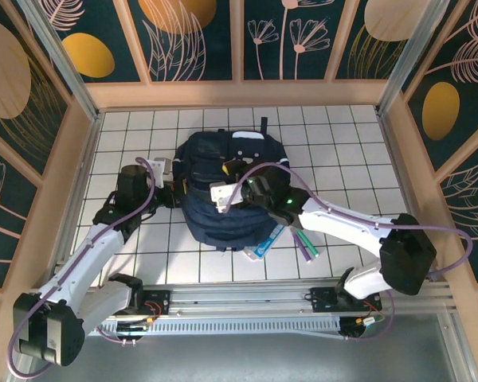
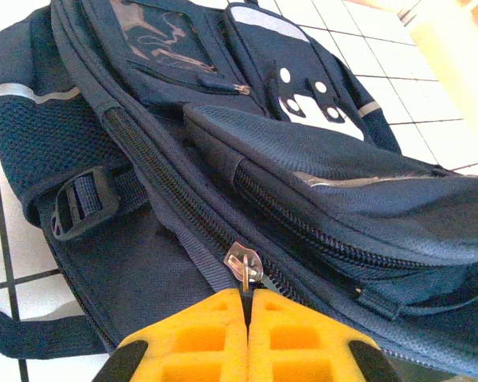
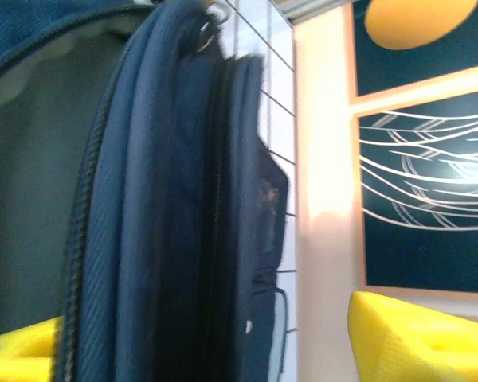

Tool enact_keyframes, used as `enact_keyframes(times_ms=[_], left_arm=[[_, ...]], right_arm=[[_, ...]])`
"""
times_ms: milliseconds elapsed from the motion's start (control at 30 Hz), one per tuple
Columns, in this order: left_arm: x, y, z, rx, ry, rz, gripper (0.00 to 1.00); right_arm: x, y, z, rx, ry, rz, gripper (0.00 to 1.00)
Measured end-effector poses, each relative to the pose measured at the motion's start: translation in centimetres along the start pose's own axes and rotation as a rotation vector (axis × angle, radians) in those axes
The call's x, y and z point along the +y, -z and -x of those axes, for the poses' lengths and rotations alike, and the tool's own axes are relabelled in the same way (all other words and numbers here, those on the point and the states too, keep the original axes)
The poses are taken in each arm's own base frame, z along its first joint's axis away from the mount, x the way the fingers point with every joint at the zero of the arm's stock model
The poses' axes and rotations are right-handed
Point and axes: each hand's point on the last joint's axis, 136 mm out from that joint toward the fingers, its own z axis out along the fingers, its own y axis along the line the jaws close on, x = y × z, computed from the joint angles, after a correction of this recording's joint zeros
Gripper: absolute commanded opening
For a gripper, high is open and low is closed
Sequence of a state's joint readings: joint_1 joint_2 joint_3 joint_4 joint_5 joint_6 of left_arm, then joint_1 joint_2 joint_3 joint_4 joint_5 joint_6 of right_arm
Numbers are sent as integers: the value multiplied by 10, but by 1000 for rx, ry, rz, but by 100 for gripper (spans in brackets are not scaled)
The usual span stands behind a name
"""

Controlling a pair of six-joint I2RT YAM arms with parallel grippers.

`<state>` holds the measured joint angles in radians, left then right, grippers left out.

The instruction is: Pack the student bag

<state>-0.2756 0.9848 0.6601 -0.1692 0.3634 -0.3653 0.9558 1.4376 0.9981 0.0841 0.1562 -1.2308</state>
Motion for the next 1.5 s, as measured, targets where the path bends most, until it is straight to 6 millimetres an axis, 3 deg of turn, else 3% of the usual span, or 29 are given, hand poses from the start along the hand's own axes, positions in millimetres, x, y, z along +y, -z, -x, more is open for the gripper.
enact_keyframes(times_ms=[67, 200, 267, 333, 367, 633, 733, 900, 1033, 1067, 1133, 1200, 1233, 1300, 1367, 1467, 1500], left_arm=[[-1, -1, -1, 7, 19, -7, 0], [-6, -3, -5, 31, 54, -43, 0], [-8, -3, -6, 36, 58, -55, 0], [-9, -2, -6, 36, 58, -61, 0], [-9, -2, -5, 31, 55, -60, 0], [12, 8, 7, -42, -40, 88, 0], [25, 0, 8, -34, -70, 125, 0], [69, -15, 6, -16, -77, 216, 0], [75, -25, 3, 5, -114, 189, 0], [76, -28, 3, 11, -121, 178, 9], [78, -32, 4, 26, -142, 165, 36], [97, -31, 6, 23, -134, 233, 68], [106, -28, 7, 20, -130, 263, 76], [116, -22, 12, 9, -143, 302, 81], [108, -18, 17, -6, -191, 273, 81], [63, -2, 30, -79, -356, 106, 98], [45, 6, 34, -120, -417, 42, 99]], right_arm=[[-3, -4, 0, 58, -14, -30, 69], [2, -21, -19, 205, -51, -40, 67], [7, -31, -26, 262, -62, -23, 43], [11, -39, -27, 292, -71, 18, 9], [12, -42, -25, 293, -68, 37, 0], [7, -45, -13, 143, 23, 150, 0], [-3, -44, -16, 67, 73, 173, 0], [-12, -32, -14, -82, 187, 206, 0], [-13, -29, -13, -110, 242, 205, 0], [-12, -30, -15, -109, 249, 207, 0], [-9, -30, -16, -108, 251, 212, 0], [-10, -28, -15, -115, 248, 214, 0], [-11, -27, -14, -120, 245, 212, 1], [-12, -25, -12, -127, 217, 211, 12], [-12, -25, -12, -122, 174, 213, 21], [-14, -26, -12, -107, 100, 207, 25], [-17, -27, -12, -104, 77, 197, 25]])
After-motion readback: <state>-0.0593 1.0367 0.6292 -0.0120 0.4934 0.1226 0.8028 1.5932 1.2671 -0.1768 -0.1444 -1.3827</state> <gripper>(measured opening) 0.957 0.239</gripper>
